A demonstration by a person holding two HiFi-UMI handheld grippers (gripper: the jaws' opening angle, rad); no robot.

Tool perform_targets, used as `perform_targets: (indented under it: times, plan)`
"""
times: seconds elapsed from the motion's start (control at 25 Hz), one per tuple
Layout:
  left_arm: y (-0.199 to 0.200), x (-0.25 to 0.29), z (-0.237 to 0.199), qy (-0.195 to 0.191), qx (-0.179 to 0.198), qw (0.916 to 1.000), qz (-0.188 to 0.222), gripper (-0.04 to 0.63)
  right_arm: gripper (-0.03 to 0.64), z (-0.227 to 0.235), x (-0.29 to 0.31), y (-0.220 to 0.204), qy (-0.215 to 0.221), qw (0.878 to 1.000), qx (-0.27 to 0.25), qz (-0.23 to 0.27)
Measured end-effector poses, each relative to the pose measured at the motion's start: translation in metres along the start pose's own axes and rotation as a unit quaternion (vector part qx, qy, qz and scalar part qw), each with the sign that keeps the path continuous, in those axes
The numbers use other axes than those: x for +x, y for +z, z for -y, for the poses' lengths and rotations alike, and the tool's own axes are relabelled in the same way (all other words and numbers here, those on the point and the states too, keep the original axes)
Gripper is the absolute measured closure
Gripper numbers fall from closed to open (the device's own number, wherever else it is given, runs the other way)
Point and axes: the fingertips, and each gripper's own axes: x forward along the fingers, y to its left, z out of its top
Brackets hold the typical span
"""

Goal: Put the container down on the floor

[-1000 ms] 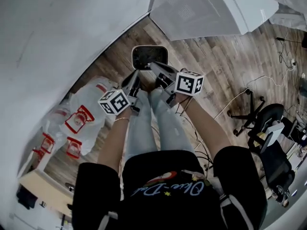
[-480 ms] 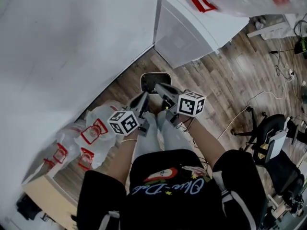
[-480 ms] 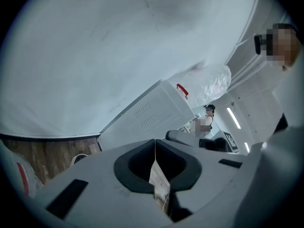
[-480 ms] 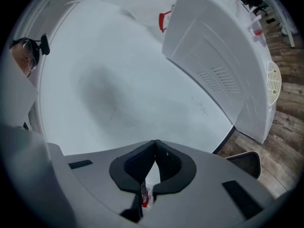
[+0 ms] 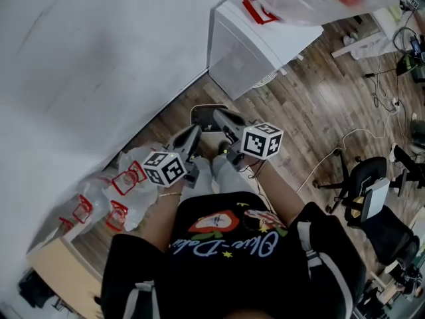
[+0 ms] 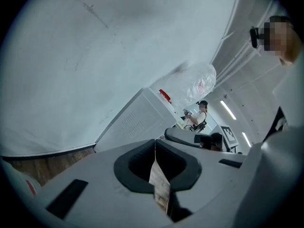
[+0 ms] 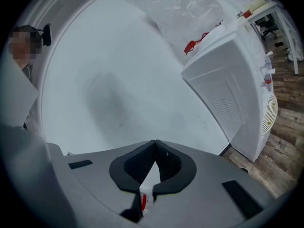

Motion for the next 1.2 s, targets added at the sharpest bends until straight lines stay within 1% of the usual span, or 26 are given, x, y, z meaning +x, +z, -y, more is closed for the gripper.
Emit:
perform_targets:
  times: [0.16, 0.28, 0.36, 0.52, 0.64, 0.76, 1.0, 1.08, 1.2]
  plan:
    - [0.02, -0.005, 0.02, -0.009, 0.02, 0.9997, 0.011, 0.589, 0.617, -0.014, -0.014, 0.014, -0.002, 1.0, -0.018, 0.011]
    - [0.031, -0.006, 0.035, -0.019, 0.031, 0.9992, 0.017, 0.589, 0.617, -0.023, -0.025, 0.024, -0.003, 0.999, -0.042, 0.013]
    - [0.038, -0.007, 0.043, -0.022, 0.047, 0.9985, 0.017, 0.589, 0.617, -0.028, -0.03, 0.032, -0.006, 0.998, -0.063, 0.011]
    - [0.053, -0.011, 0.061, -0.026, 0.099, 0.9947, 0.014, 0.589, 0.617, -0.043, -0.036, 0.05, -0.005, 0.994, -0.109, 0.012]
    - [0.064, -0.014, 0.074, -0.027, 0.15, 0.9883, 0.01, 0.589, 0.617, -0.058, -0.041, 0.067, 0.001, 0.991, -0.135, 0.025]
    - [0.074, -0.014, 0.088, -0.033, 0.183, 0.9826, 0.011, 0.589, 0.617, -0.07, -0.046, 0.079, 0.004, 0.987, -0.155, 0.037]
    - [0.097, -0.017, 0.111, -0.054, 0.195, 0.9788, 0.033, 0.589, 0.617, -0.089, -0.057, 0.094, 0.01, 0.982, -0.181, 0.059]
    - [0.101, -0.016, 0.118, -0.057, 0.206, 0.9763, 0.034, 0.589, 0.617, -0.095, -0.061, 0.098, 0.012, 0.98, -0.189, 0.066]
    - [0.096, -0.015, 0.122, -0.055, 0.215, 0.9747, 0.029, 0.589, 0.617, -0.095, -0.068, 0.097, 0.008, 0.98, -0.185, 0.073]
